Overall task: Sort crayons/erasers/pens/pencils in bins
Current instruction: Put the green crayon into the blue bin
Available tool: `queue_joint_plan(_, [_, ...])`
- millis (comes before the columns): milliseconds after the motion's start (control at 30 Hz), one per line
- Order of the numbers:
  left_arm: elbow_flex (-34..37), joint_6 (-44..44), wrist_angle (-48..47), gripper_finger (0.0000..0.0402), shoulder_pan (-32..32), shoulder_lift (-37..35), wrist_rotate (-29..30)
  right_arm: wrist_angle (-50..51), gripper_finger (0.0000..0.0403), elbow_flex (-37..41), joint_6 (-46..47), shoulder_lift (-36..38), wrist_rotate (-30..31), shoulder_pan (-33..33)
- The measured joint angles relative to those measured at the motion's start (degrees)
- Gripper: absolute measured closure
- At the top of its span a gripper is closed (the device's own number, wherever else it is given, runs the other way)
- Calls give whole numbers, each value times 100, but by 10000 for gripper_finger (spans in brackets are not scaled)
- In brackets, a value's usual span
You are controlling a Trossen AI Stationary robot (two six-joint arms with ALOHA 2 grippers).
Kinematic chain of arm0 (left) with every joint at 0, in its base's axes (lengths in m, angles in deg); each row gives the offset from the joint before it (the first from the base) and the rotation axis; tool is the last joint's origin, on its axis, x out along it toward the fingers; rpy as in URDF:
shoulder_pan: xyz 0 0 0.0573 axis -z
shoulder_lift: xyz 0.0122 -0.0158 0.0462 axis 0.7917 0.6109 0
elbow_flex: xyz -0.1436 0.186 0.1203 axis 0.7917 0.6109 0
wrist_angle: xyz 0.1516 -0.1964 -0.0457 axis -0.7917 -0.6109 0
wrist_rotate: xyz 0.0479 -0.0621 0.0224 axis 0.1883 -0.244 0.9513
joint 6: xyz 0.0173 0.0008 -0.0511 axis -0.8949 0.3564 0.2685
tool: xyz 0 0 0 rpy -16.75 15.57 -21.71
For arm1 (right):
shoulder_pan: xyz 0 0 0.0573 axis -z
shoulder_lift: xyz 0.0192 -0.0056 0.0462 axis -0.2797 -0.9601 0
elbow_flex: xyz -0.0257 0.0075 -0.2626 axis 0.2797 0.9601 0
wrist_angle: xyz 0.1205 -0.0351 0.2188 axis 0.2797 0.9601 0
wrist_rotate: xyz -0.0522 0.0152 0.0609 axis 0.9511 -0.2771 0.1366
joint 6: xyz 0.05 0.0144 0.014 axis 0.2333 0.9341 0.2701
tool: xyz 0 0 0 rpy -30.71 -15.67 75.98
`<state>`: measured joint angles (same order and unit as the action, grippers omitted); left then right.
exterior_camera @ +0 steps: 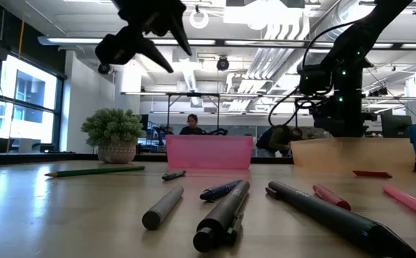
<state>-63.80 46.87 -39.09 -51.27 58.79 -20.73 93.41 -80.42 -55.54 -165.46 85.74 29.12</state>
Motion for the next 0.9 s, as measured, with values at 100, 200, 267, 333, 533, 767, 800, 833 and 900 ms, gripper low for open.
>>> queue_joint_plan(100, [-135,102,-48,239,86,168,66,75,281,-148,-10,0,-117,0])
queue_joint_plan(200, [-222,255,-50,238,165,368,88,283,281,-349,-50,0,-178,-2])
queue_joint_plan(267, [-222,369,-49,239,211,541,92,452,281,-485,-72,1,-179,-1])
queue_joint_plan(333, [-220,488,-94,239,249,716,91,549,281,-591,-165,3,-181,-2])
queue_joint_plan(533, [-220,728,-274,239,290,1056,92,508,281,-743,-190,4,-181,-2])
queue_joint_plan(767, [-218,492,-597,239,254,1222,0,457,281,-766,-173,4,-183,-2])
queue_joint_plan(800, [-218,393,-658,239,222,1220,-53,451,281,-766,-172,4,-183,-2])
queue_joint_plan(833, [-218,316,-783,239,182,1202,-127,447,281,-766,-172,4,-185,-2])
queue_joint_plan(900, [-281,146,-1200,239,81,1113,-203,428,281,-766,-172,4,-196,-2])
